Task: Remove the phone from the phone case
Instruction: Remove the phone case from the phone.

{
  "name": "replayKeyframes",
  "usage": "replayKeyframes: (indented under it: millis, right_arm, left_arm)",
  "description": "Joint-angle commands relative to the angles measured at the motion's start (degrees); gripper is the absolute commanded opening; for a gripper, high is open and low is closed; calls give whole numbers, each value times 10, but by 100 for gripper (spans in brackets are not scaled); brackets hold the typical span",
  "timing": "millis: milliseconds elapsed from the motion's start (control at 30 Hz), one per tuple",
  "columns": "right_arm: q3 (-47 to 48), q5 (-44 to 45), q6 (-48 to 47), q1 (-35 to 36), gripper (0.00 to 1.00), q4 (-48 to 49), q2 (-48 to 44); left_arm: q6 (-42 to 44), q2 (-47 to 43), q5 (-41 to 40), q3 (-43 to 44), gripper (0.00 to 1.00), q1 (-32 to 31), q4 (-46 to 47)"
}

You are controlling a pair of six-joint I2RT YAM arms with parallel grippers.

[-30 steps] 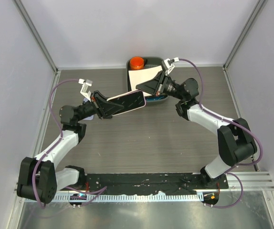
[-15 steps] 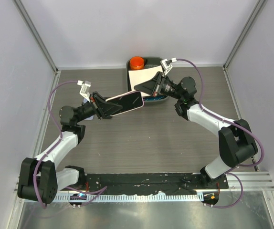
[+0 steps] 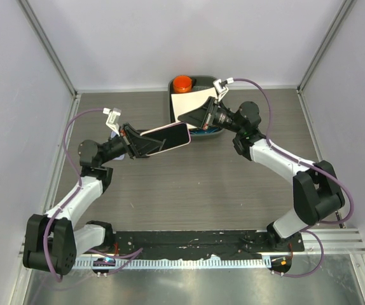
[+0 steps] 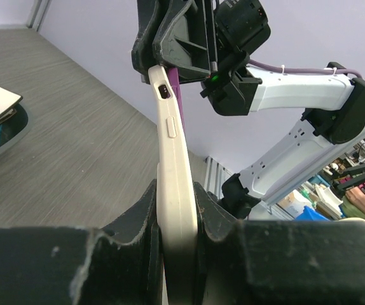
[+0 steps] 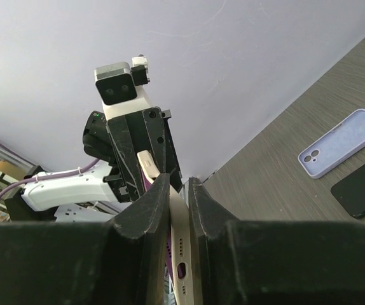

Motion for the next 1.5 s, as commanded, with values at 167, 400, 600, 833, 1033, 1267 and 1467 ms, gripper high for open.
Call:
replayKeyframes:
  millis: [167,400,600,833,1033,1267,1467]
  right_arm:
    - [5,-9,-54,20,1,-73,-11]
    - [6,-8,-63,19,1,-80,-15]
    - [6,-7,-70,13,1,-87,-20]
    - [9,0,-81,12,1,-103,-7]
    - [17,14,-109,12,1,-142,3]
    - [28,19,-131,13,1,-175,8]
    - [68,-6,-187,5,12,-229,-30]
  left_arm:
    - [4,-35,0,40,0,-7,100]
    - [3,-35,-2,40,2,-8,100]
    - [-11,-35,-11,30,0,-4,125]
    - [-39,-37,-4,28,0,-5,180]
    - [-42,-39,-3,28,0,-4,186]
    - [-44,-41,-4,27,0,-2,188]
    - [-43,-45,-19,19,0,10,183]
